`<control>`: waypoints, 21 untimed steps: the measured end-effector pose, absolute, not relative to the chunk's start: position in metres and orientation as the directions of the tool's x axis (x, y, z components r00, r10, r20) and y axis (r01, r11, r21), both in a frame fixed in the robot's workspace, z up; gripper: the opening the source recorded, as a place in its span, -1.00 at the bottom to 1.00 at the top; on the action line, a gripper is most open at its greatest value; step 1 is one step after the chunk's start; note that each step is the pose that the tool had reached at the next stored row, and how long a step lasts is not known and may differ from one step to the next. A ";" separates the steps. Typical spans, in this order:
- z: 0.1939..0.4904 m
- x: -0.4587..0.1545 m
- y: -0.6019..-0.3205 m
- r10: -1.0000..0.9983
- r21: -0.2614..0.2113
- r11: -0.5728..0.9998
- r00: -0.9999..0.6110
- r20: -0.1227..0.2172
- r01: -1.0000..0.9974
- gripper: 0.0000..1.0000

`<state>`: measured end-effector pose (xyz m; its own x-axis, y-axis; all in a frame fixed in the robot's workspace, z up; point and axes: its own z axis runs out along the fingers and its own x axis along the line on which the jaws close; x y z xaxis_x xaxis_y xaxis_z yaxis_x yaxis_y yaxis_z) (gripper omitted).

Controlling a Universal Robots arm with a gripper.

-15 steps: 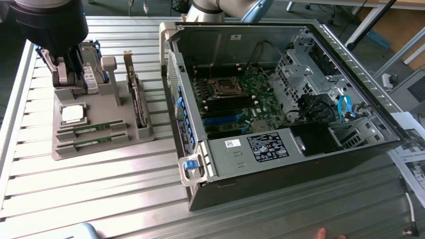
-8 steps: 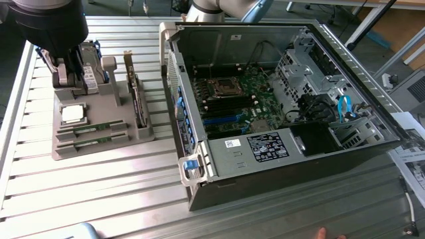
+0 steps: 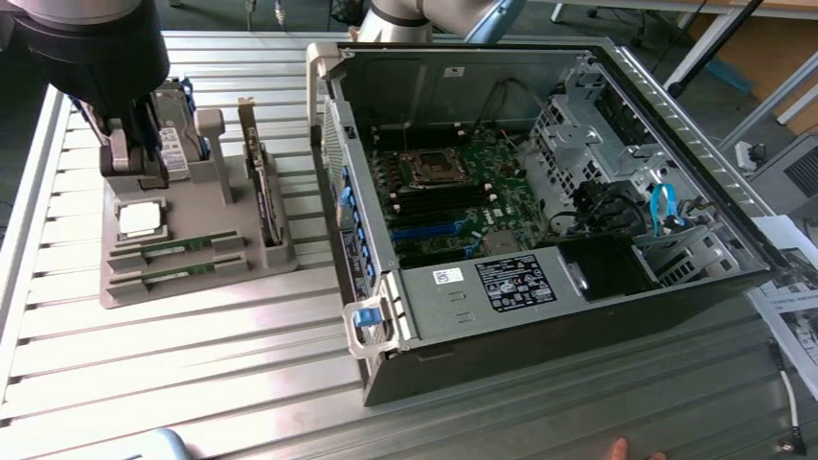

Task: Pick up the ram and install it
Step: 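Pick up the ram and move it above insertion slot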

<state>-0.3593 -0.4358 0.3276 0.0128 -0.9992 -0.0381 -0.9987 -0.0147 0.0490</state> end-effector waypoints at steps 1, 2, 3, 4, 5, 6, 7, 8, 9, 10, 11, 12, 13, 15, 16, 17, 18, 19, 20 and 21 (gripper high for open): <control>0.328 -0.359 -0.437 -0.999 0.049 -0.015 0.013 -0.038 -0.999 -0.79; 0.328 -0.359 -0.437 -0.999 0.049 -0.015 0.013 -0.038 -0.999 -0.79; 0.328 -0.359 -0.437 -0.999 0.049 -0.015 0.013 -0.038 -0.999 -0.79; 0.328 -0.359 -0.437 -0.999 0.049 -0.015 0.013 -0.038 -0.999 -0.79; 0.328 -0.359 -0.437 -0.999 0.049 -0.015 0.013 -0.038 -0.999 -0.79; 0.328 -0.359 -0.437 -0.999 0.049 -0.015 0.013 -0.038 -0.999 -0.79; 0.328 -0.359 -0.437 -0.999 0.049 -0.015 0.013 -0.038 -0.999 -0.79; 0.328 -0.359 -0.437 -0.999 0.049 -0.016 0.014 -0.038 -0.999 -0.79; 0.328 -0.359 -0.437 -0.999 0.049 -0.020 0.018 -0.038 -0.999 -0.79; 0.328 -0.359 -0.437 -0.999 0.049 -0.026 0.024 -0.038 -0.998 -0.79; 0.327 -0.359 -0.437 -0.999 0.049 -0.033 0.032 -0.037 -0.998 -0.79; 0.327 -0.359 -0.437 -0.998 0.049 -0.043 0.041 -0.037 -0.998 -0.79; 0.327 -0.359 -0.437 -0.998 0.049 -0.050 0.048 -0.037 -0.998 -0.79; 0.327 -0.359 -0.437 -0.998 0.049 -0.056 0.054 -0.037 -0.997 -0.79; 0.327 -0.359 -0.437 -0.998 0.049 -0.056 0.054 -0.037 -0.997 -0.79; 0.327 -0.359 -0.437 -0.998 0.049 -0.056 0.054 -0.037 -0.997 -0.79; 0.327 -0.359 -0.437 -0.998 0.049 -0.056 0.054 -0.037 -0.997 -0.79; 0.326 -0.359 -0.437 -0.998 0.049 -0.056 0.054 -0.037 -0.997 -0.79; 0.325 -0.359 -0.437 -0.998 0.049 -0.056 0.054 -0.037 -0.997 -0.79; 0.324 -0.359 -0.437 -0.998 0.049 -0.056 0.054 -0.037 -0.997 -0.79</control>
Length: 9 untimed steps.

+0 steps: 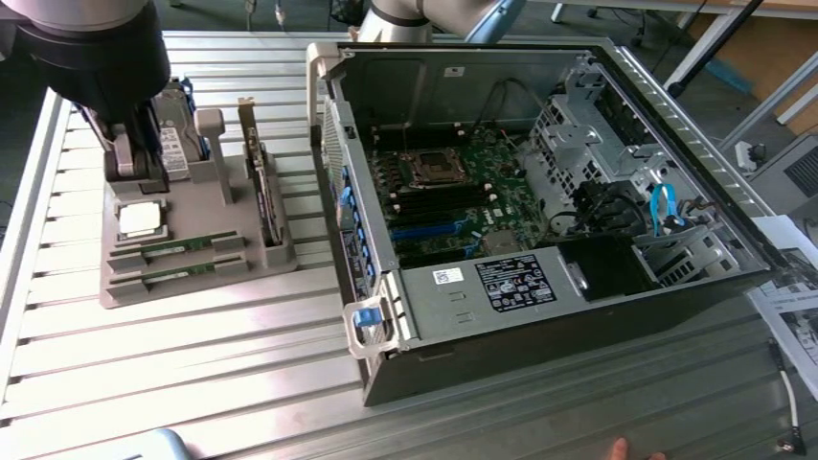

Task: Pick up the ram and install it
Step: 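Pick up the ram and move it above insertion slot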

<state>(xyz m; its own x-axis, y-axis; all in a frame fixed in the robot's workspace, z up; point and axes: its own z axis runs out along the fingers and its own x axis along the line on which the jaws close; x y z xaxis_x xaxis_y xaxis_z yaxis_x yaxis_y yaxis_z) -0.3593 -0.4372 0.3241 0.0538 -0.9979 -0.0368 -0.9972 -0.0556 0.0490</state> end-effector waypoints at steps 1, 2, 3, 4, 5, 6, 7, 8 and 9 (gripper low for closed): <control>0.322 -0.359 -0.437 -0.998 0.049 -0.056 0.054 -0.037 -0.997 -0.79; 0.321 -0.359 -0.437 -0.998 0.049 -0.056 0.054 -0.037 -0.997 -0.79; 0.320 -0.359 -0.437 -0.998 0.049 -0.056 0.054 -0.037 -0.997 -0.79; 0.319 -0.359 -0.437 -0.998 0.049 -0.056 0.054 -0.037 -0.997 -0.79; 0.318 -0.359 -0.437 -0.998 0.049 -0.056 0.054 -0.037 -0.997 -0.79; 0.318 -0.359 -0.437 -0.998 0.049 -0.056 0.054 -0.037 -0.997 -0.79; 0.318 -0.359 -0.437 -0.998 0.049 -0.056 0.054 -0.037 -0.997 -0.79; 0.318 -0.359 -0.437 -0.998 0.049 -0.056 0.054 -0.037 -0.997 -0.79; 0.318 -0.359 -0.437 -0.998 0.049 -0.056 0.054 -0.037 -0.997 -0.79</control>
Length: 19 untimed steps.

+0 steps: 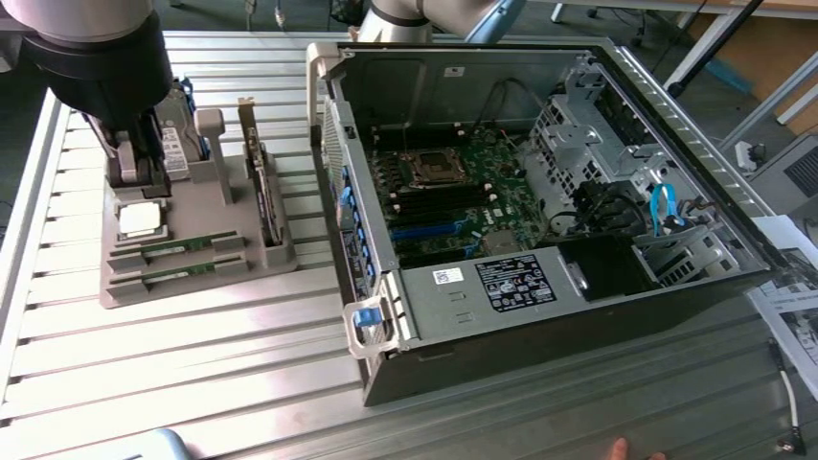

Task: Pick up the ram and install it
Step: 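Pick up the ram and move it above insertion slot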

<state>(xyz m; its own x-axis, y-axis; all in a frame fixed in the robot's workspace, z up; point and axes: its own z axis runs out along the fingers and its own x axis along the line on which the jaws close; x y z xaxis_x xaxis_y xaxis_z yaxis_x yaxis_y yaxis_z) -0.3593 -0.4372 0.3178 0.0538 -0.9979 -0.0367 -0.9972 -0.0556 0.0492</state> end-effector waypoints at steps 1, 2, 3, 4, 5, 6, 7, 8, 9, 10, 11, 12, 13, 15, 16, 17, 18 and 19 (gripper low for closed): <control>0.318 -0.359 -0.437 -0.998 0.049 -0.056 0.054 -0.037 -0.997 -0.79; 0.318 -0.359 -0.437 -0.998 0.049 -0.056 0.054 -0.037 -0.997 -0.79; 0.318 -0.359 -0.437 -0.998 0.049 -0.055 0.054 -0.037 -0.997 -0.79; 0.318 -0.359 -0.437 -0.998 0.049 -0.054 0.052 -0.037 -0.997 -0.79; 0.318 -0.359 -0.437 -0.998 0.049 -0.053 0.051 -0.037 -0.997 -0.79; 0.318 -0.359 -0.437 -0.998 0.049 -0.053 0.051 -0.037 -0.997 -0.79; 0.318 -0.359 -0.437 -0.998 0.049 -0.053 0.051 -0.037 -0.997 -0.79; 0.317 -0.359 -0.437 -0.998 0.049 -0.053 0.051 -0.037 -0.997 -0.79; 0.317 -0.359 -0.437 -0.998 0.049 -0.053 0.051 -0.037 -0.997 -0.79; 0.317 -0.359 -0.437 -0.998 0.049 -0.053 0.051 -0.037 -0.997 -0.79; 0.316 -0.359 -0.437 -0.998 0.049 -0.053 0.051 -0.037 -0.997 -0.79; 0.315 -0.359 -0.437 -0.998 0.049 -0.053 0.051 -0.037 -0.997 -0.79; 0.313 -0.359 -0.437 -0.998 0.049 -0.053 0.051 -0.037 -0.997 -0.79; 0.309 -0.359 -0.437 -0.998 0.049 -0.053 0.051 -0.037 -0.997 -0.79; 0.308 -0.359 -0.437 -0.998 0.049 -0.053 0.051 -0.037 -0.997 -0.79; 0.306 -0.359 -0.437 -0.998 0.049 -0.053 0.051 -0.037 -0.997 -0.79; 0.305 -0.359 -0.437 -0.998 0.049 -0.053 0.051 -0.037 -0.997 -0.79; 0.303 -0.359 -0.437 -0.998 0.049 -0.053 0.051 -0.037 -0.997 -0.79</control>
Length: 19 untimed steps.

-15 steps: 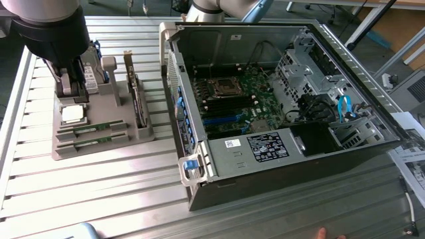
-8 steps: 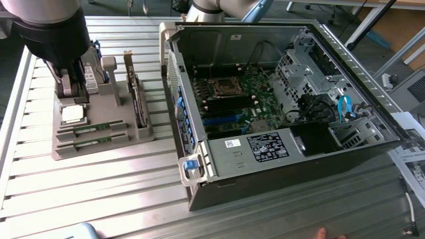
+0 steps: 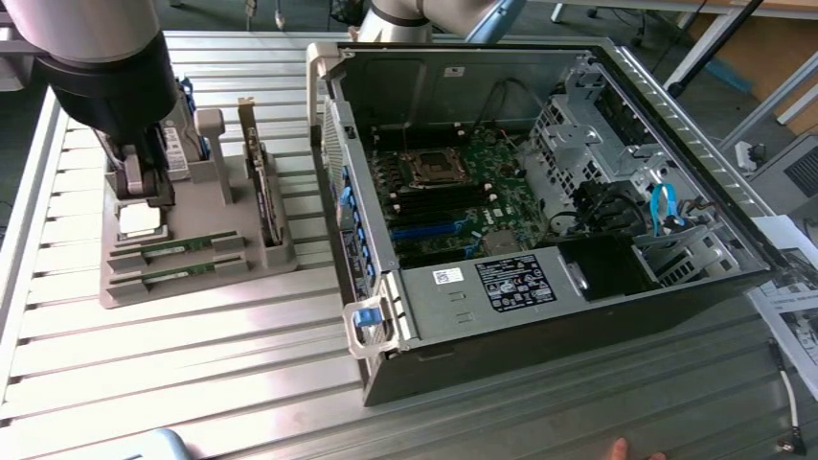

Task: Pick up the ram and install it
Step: 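Pick up the ram and move it above insertion slot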

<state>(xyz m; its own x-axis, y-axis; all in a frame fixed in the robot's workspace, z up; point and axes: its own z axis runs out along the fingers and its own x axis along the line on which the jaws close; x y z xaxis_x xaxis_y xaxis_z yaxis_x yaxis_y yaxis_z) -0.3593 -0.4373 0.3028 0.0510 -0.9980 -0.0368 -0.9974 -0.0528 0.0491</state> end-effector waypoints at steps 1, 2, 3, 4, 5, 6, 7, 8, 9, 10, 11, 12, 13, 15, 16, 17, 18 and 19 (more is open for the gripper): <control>0.302 -0.359 -0.437 -0.998 0.049 -0.053 0.051 -0.037 -0.997 -0.79; 0.300 -0.359 -0.437 -0.998 0.049 -0.053 0.051 -0.037 -0.997 -0.79; 0.299 -0.359 -0.437 -0.998 0.049 -0.053 0.051 -0.037 -0.997 -0.79; 0.297 -0.359 -0.437 -0.998 0.049 -0.053 0.051 -0.037 -0.997 -0.79; 0.296 -0.359 -0.437 -0.998 0.049 -0.053 0.051 -0.037 -0.997 -0.79; 0.294 -0.359 -0.437 -0.998 0.049 -0.053 0.051 -0.037 -0.997 -0.79; 0.292 -0.359 -0.437 -0.998 0.049 -0.053 0.051 -0.037 -0.997 -0.79; 0.291 -0.359 -0.437 -0.998 0.049 -0.053 0.051 -0.037 -0.997 -0.79; 0.289 -0.359 -0.437 -0.998 0.049 -0.053 0.051 -0.037 -0.997 -0.79; 0.288 -0.359 -0.437 -0.998 0.049 -0.053 0.051 -0.037 -0.997 -0.79; 0.286 -0.359 -0.437 -0.998 0.049 -0.053 0.051 -0.037 -0.997 -0.79; 0.284 -0.359 -0.437 -0.998 0.049 -0.053 0.051 -0.037 -0.997 -0.79; 0.283 -0.359 -0.437 -0.998 0.049 -0.053 0.051 -0.037 -0.997 -0.79; 0.281 -0.359 -0.437 -0.998 0.049 -0.053 0.051 -0.037 -0.997 -0.79; 0.281 -0.359 -0.437 -0.998 0.049 -0.053 0.051 -0.037 -0.997 -0.79; 0.281 -0.359 -0.437 -0.998 0.049 -0.053 0.051 -0.037 -0.997 -0.79; 0.281 -0.359 -0.437 -0.998 0.049 -0.053 0.051 -0.037 -0.997 -0.79; 0.281 -0.359 -0.437 -0.998 0.049 -0.053 0.051 -0.037 -0.997 -0.79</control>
<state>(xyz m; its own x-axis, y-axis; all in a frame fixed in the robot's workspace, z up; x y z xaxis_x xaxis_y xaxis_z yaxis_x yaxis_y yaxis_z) -0.3593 -0.4373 0.2808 0.0510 -0.9980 -0.0367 -0.9974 -0.0528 0.0491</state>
